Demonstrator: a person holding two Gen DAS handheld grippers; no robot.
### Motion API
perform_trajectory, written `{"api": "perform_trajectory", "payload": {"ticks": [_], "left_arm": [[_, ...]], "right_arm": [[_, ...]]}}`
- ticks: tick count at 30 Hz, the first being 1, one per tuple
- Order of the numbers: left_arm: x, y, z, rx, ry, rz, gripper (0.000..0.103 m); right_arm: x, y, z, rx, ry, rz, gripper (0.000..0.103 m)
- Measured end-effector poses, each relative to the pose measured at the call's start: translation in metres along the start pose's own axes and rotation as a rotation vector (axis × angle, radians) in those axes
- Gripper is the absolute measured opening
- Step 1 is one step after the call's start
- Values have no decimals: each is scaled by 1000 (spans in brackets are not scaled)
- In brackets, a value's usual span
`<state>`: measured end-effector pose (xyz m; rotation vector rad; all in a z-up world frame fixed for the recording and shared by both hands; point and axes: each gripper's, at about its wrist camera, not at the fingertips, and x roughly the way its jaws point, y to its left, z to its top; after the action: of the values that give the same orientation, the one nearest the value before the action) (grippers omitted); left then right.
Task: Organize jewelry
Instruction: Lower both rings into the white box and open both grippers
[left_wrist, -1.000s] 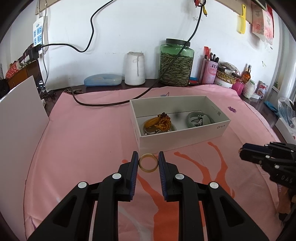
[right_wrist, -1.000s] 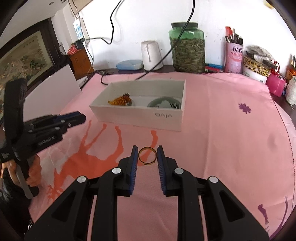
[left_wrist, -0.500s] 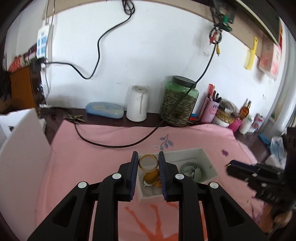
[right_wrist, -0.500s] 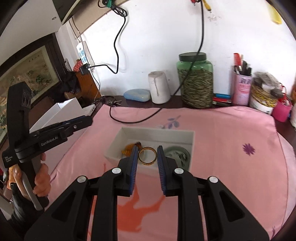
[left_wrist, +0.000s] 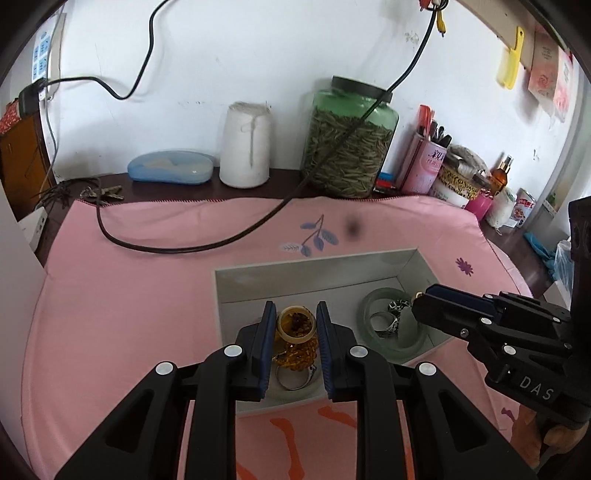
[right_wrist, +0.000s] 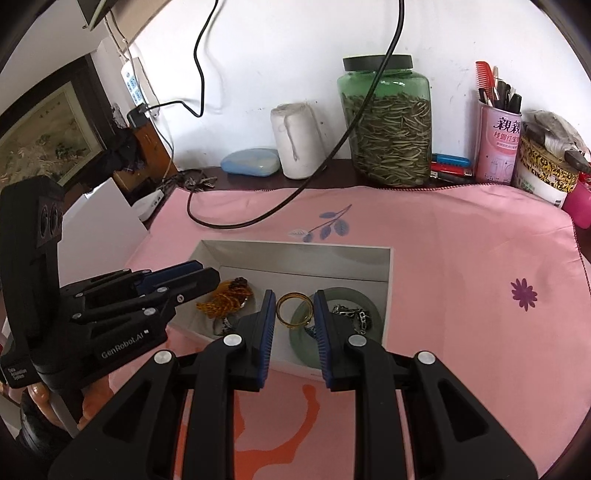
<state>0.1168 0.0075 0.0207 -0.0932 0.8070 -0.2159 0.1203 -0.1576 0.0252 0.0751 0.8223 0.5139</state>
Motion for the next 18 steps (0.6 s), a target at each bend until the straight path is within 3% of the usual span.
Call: {"api": "perform_trajectory", "payload": {"ticks": [3,6,11,13,18], "left_arm": [[5,2,-1,-6,2,17,24],[5,3,-2,-13,-1,21,37],[-3,3,0,-10,-25,20,43],[-7,3,1,-10,-34,23,48],[-22,6,3,-36,-49,36,62]], "right_arm": [[5,-2,0,2,-6,-16,23],[8,-4,-2,10,-1,-17,26],[4,-6,-2,19,-10,-11,31],[-3,-6,-1,23,-30,-16,50],[-30,4,1,15,-116,-57,78]]}}
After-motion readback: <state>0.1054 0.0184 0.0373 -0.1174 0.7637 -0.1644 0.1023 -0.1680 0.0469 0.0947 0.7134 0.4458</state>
